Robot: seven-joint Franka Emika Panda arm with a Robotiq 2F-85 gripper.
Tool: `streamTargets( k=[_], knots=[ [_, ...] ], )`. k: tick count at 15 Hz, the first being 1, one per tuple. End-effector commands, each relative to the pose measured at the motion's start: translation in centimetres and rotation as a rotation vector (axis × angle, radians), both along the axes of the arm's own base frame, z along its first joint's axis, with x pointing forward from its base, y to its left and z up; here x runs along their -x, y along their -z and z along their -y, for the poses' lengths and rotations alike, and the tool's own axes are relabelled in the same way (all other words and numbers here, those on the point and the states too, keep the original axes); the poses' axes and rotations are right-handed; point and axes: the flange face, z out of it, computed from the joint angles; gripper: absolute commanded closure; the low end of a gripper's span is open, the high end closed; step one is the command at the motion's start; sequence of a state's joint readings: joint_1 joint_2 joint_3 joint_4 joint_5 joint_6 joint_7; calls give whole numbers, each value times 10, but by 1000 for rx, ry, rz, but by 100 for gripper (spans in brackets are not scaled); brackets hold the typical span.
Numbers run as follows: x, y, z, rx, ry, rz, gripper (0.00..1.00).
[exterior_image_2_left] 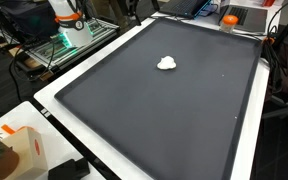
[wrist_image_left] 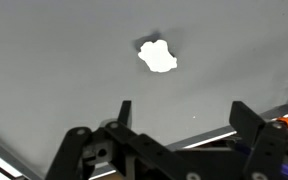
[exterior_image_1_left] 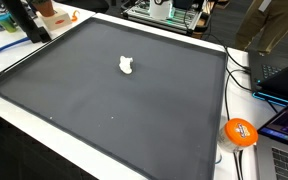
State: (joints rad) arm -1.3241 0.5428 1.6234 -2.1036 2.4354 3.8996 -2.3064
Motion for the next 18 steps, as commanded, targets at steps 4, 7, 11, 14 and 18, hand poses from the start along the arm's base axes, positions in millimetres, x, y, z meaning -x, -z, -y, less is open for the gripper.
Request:
streamTargets(
  k=[4, 7, 11, 14, 18],
  knots=[
    [-22, 69, -7, -29, 38, -89, 0],
    [-34, 96, -14, -58, 44, -86, 0],
    [-48, 133, -12, -112, 37, -91, 0],
    [-55, 151, -7, -127, 53, -104, 8],
    [-67, 168, -2, -139, 73, -111, 19]
  ],
)
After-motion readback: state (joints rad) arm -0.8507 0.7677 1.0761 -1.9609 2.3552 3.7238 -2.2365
